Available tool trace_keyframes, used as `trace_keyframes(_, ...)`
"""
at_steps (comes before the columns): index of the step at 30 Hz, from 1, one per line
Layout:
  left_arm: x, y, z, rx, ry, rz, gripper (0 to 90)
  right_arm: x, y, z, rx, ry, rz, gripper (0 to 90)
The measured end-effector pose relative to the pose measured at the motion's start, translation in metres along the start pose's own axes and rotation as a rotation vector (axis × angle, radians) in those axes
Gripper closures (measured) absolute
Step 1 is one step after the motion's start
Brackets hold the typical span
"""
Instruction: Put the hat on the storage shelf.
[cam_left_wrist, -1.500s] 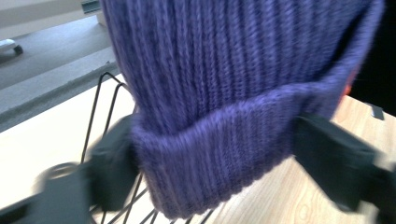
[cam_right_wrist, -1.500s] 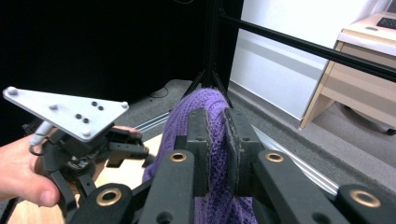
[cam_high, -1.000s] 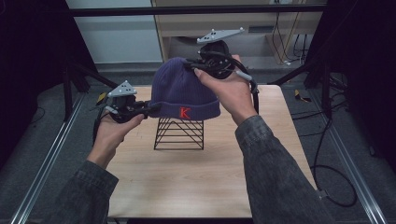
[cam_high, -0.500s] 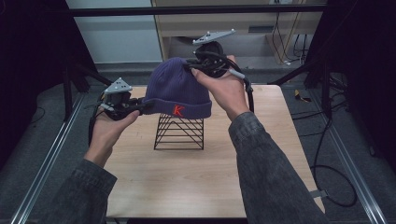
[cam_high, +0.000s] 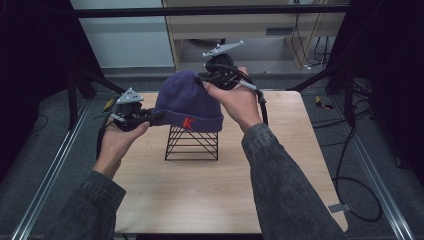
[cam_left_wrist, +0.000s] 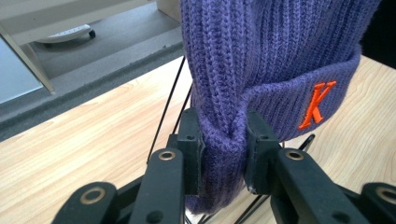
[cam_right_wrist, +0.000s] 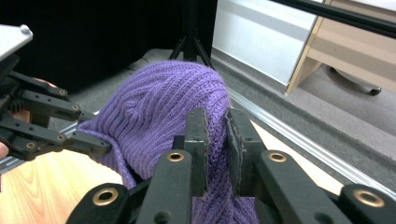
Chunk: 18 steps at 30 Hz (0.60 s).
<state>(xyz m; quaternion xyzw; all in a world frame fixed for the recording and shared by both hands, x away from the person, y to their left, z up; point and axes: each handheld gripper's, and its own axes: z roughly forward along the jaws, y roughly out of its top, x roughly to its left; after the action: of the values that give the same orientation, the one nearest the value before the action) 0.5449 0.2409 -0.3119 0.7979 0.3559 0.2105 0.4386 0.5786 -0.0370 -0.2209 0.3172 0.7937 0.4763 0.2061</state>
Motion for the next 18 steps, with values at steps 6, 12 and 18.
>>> trace_keyframes(6, 0.001, -0.012, 0.004, 0.003, -0.023, -0.021, 70.9, 0.004, -0.007, 0.002, 0.024, 0.01, -0.008, 79.5)
trace_keyframes(12, -0.001, -0.016, 0.005, 0.012, -0.023, -0.016, 70.7, 0.008, -0.01, 0.002, 0.035, 0.013, -0.018, 79.5)
trace_keyframes(18, -0.003, -0.02, 0.008, 0.025, -0.027, -0.01, 70.5, 0.011, -0.018, 0.001, 0.035, 0.016, -0.022, 79.5)
